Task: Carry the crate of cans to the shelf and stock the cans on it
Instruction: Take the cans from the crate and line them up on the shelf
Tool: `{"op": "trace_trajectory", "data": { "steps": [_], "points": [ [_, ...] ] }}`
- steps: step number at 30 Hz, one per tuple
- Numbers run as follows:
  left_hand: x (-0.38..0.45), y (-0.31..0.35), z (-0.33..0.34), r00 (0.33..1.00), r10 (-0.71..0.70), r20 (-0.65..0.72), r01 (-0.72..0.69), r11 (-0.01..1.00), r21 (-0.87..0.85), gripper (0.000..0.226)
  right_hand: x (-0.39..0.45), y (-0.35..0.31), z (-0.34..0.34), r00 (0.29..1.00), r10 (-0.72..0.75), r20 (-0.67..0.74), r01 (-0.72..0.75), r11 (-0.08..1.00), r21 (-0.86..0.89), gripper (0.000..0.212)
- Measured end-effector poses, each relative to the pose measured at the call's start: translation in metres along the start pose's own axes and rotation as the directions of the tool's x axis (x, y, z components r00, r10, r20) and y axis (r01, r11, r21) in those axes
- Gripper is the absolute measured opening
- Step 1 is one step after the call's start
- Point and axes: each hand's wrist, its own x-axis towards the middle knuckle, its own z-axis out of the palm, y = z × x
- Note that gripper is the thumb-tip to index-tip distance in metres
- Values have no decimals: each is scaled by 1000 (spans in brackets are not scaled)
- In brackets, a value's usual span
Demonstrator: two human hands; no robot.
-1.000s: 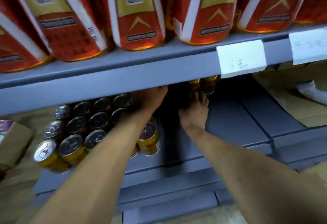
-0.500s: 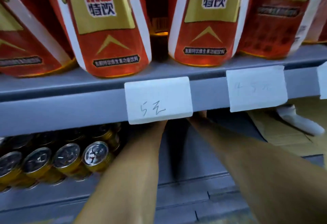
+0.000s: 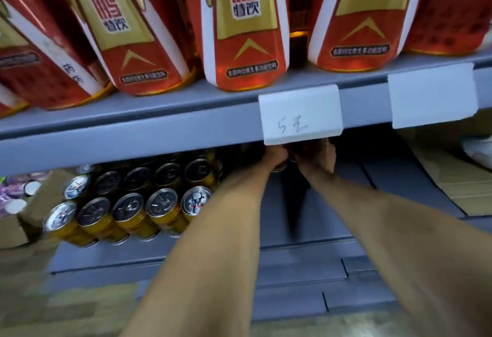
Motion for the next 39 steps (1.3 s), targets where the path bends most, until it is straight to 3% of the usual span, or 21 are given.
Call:
{"op": "trace_trajectory", "data": {
  "steps": [1,5,9,11,16,22,27,30,36,39],
  "points": [
    [-3,-2,-3,996,-82,-32,80,994,-81,54,-3,-7,-2,1000,3,-3,-3,1000,-16,68],
    [-1,-28,-15,971,-161,-177,170,985,34,78,-3,-8,13,998,2,65,-1,1000,-19,62],
    [8,-65,-21,940,-186,-285,230,965,130,56,4,-7,47,988,-94,120,96,995,-17,61],
    [23,-80,-25,933,-177,-314,228,964,134,57,10,-13,62,984,-134,116,134,991,9,57],
    [47,-90,-23,941,-185,-283,224,968,111,62,16,-20,77,978,-188,87,187,982,25,58],
    [47,-97,-15,976,-138,-170,176,957,232,44,3,-17,68,975,-216,59,207,970,126,56],
    [44,-92,-23,942,-141,-303,190,972,140,46,-9,-11,50,949,-271,158,285,956,-70,60],
    [37,-96,-28,957,-174,-232,202,974,105,45,-27,-11,48,934,-300,197,313,949,-41,61],
    [25,-100,-33,992,-76,-105,98,971,216,56,-41,-13,46,909,-320,266,322,946,40,61],
    [23,-123,-42,987,-68,-144,94,978,183,53,-49,-22,54,874,-323,362,324,944,60,64]
  ]
}}
